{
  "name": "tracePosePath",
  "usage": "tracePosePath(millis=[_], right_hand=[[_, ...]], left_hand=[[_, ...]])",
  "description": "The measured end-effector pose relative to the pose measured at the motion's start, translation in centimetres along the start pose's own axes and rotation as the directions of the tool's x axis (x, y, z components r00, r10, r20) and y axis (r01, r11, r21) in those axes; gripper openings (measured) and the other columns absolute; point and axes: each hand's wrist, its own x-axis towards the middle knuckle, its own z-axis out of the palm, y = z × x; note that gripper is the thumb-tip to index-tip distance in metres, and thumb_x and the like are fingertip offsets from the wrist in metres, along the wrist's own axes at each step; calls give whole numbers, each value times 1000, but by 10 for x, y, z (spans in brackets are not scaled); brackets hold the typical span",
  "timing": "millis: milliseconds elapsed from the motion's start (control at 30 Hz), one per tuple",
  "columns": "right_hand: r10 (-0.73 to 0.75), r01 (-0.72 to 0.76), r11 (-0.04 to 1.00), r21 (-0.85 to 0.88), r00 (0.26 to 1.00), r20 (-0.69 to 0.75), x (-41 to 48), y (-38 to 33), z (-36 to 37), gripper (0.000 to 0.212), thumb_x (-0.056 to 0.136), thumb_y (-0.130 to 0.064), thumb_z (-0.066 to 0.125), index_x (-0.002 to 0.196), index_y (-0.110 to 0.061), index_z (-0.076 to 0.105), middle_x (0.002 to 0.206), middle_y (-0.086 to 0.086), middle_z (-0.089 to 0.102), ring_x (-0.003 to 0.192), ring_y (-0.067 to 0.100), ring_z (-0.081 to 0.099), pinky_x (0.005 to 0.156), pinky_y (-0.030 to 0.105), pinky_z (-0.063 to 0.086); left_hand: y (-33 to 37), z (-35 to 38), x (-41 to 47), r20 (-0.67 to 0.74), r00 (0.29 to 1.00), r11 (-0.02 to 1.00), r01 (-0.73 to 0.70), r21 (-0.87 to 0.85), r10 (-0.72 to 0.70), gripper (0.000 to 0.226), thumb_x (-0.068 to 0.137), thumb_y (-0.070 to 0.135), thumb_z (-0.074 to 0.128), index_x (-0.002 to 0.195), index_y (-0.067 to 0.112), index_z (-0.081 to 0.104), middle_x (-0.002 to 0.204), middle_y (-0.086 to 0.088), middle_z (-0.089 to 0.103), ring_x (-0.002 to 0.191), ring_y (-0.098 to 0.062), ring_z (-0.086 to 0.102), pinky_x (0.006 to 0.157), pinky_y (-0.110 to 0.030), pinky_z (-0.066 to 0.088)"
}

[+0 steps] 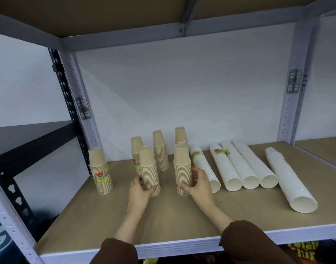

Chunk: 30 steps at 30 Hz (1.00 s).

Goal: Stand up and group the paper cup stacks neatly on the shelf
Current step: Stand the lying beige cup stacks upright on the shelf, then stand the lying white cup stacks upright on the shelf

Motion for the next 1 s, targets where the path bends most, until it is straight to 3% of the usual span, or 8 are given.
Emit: tracePosePath(millis=[167, 300, 400, 533, 733, 833, 1000], right_hand=[[19, -11, 989, -147, 998, 55, -1, 4, -13, 55, 77, -18, 73, 124, -3, 50, 123, 11, 52, 97, 7, 44, 94, 23, 41], [42, -26, 967, -253, 997, 59, -7, 8, -16, 37, 82, -14, 65, 116, -1, 56, 121, 14, 54, 100, 20, 55, 94, 28, 42], [52, -27, 960, -279, 995, 84, -13, 10, -16, 32, 83, -14, 63, 112, -2, 59, 118, 13, 55, 86, 14, 49, 91, 26, 43], [39, -16, 964, -266, 996, 81, -17, 10, -18, 28, 84, -14, 62, 109, -1, 61, 109, 10, 56, 83, 12, 47, 87, 24, 44], [-53, 42, 981, -191, 997, -55, -12, -7, -45, 14, 81, -5, 61, 92, 1, 67, 94, 14, 66, 77, 13, 52, 74, 14, 37], [-55, 31, 983, -178, 990, -132, -5, -9, -70, 10, 80, -4, 62, 86, 1, 67, 86, 12, 65, 75, 14, 53, 72, 15, 38], [8, -58, 976, -210, 973, -231, 12, 0, -114, 16, 81, -8, 62, 94, 1, 66, 94, 15, 68, 80, 15, 55, 76, 24, 42]], left_hand=[[-11, 3, -11, 46, 997, 991, 63, 119, -69, 50, 77, 6, 69, 122, -4, 49, 126, -21, 57, 116, -32, 55, 96, -34, 42], [-13, 5, -21, 48, 996, 981, 62, 185, -72, 46, 80, 8, 65, 122, -2, 49, 128, -19, 56, 118, -32, 53, 98, -35, 41], [-9, 5, -30, 30, 998, 969, 51, 243, -60, 42, 82, 11, 62, 122, 2, 51, 127, -17, 55, 117, -34, 54, 96, -37, 42], [5, 5, -50, 3, 1000, 947, -22, 321, 22, 31, 86, 19, 57, 115, 8, 54, 121, -10, 57, 109, -31, 58, 86, -37, 46], [49, 33, -72, 101, 969, 934, -243, 260, 224, 17, 86, 21, 54, 97, 11, 63, 105, -4, 66, 97, -24, 63, 83, -32, 49], [78, 54, -78, 137, 945, 930, -319, 180, 297, 19, 86, 21, 53, 98, 11, 64, 105, -5, 67, 98, -24, 63, 84, -32, 47], [124, 87, -72, 204, 907, 914, -393, 100, 368, 25, 88, 20, 53, 107, 5, 61, 112, -11, 63, 104, -26, 59, 88, -31, 42]])
